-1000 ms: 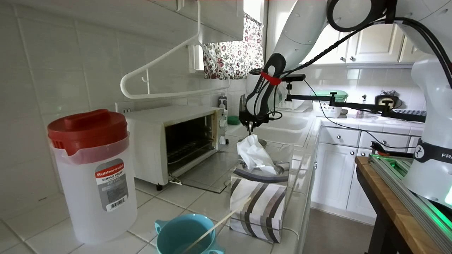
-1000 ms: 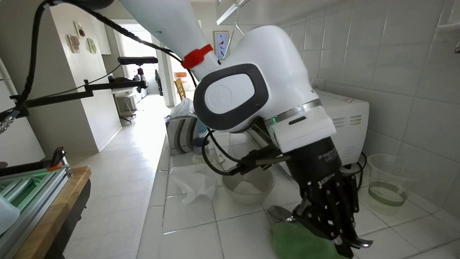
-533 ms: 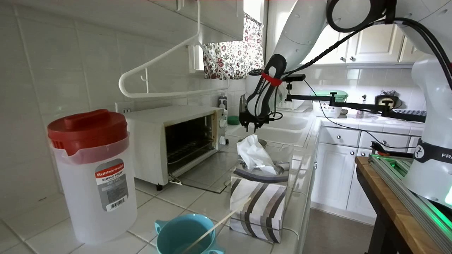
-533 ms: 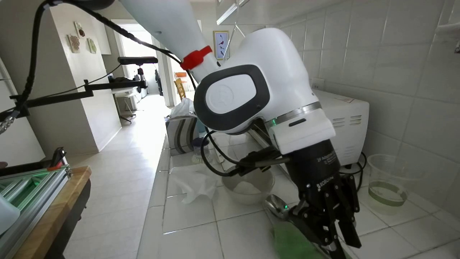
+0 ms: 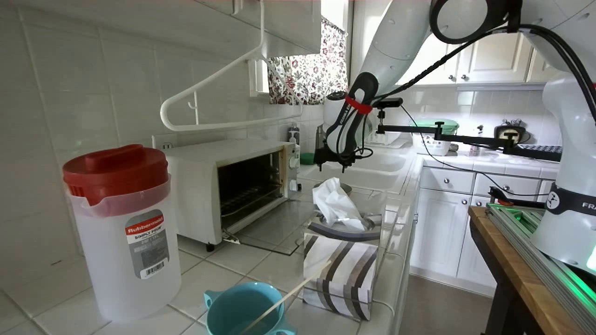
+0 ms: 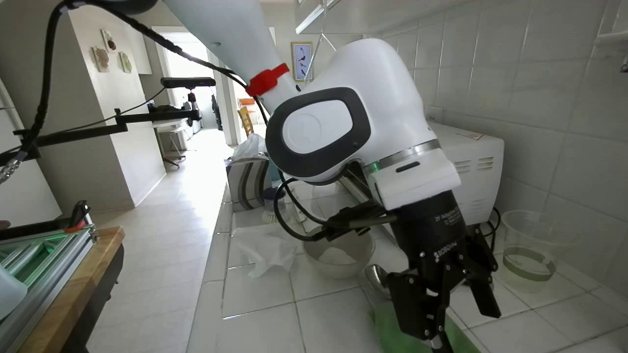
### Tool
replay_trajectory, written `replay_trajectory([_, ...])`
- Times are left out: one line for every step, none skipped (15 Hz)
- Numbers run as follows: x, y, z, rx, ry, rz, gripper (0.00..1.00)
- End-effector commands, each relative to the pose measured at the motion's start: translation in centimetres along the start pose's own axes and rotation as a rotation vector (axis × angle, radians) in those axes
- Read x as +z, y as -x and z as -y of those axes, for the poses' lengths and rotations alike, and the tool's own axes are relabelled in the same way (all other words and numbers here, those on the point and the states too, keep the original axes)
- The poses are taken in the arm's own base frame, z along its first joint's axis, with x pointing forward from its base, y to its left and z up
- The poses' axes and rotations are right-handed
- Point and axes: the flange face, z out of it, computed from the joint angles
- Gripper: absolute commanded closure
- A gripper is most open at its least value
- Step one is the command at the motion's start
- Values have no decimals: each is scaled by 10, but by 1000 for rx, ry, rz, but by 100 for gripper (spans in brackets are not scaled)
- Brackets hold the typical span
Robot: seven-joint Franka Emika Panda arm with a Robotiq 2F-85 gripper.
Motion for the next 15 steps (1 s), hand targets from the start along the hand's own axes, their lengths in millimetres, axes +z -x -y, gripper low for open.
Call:
replay_trajectory([-18,-15,1,-11,-7,22,0])
replay_trajectory([-29,-22,0,-22,-16,30,0])
replay_trajectory([-40,-29,-2,-48,-23,38,0])
replay_trajectory([-52,-38,-3,-65,-35,37,0])
replay_trajectory([-66,-48,-6,-89,-44,42,0])
replay_trajectory([-79,-58,-8,-118,-55,55,0])
replay_trajectory([-93,-65,-11,-154,-71,74,0])
replay_trajectory([-105,-72,-13,-181,-81,90,0])
replay_trajectory([-116,-75,-16,-217,-88,111,0])
replay_trajectory([-128,-78,-18,-256,-107,135,0])
replay_trajectory([-137,-78,-20,-287,-115,160,0])
replay_trajectory([-148,-76,-22,-321,-130,186,0])
replay_trajectory([-157,-73,-23,-352,-144,216,0])
replay_trajectory([-165,-70,-25,-380,-161,248,0])
replay_trajectory([-172,-67,-27,-412,-176,281,0])
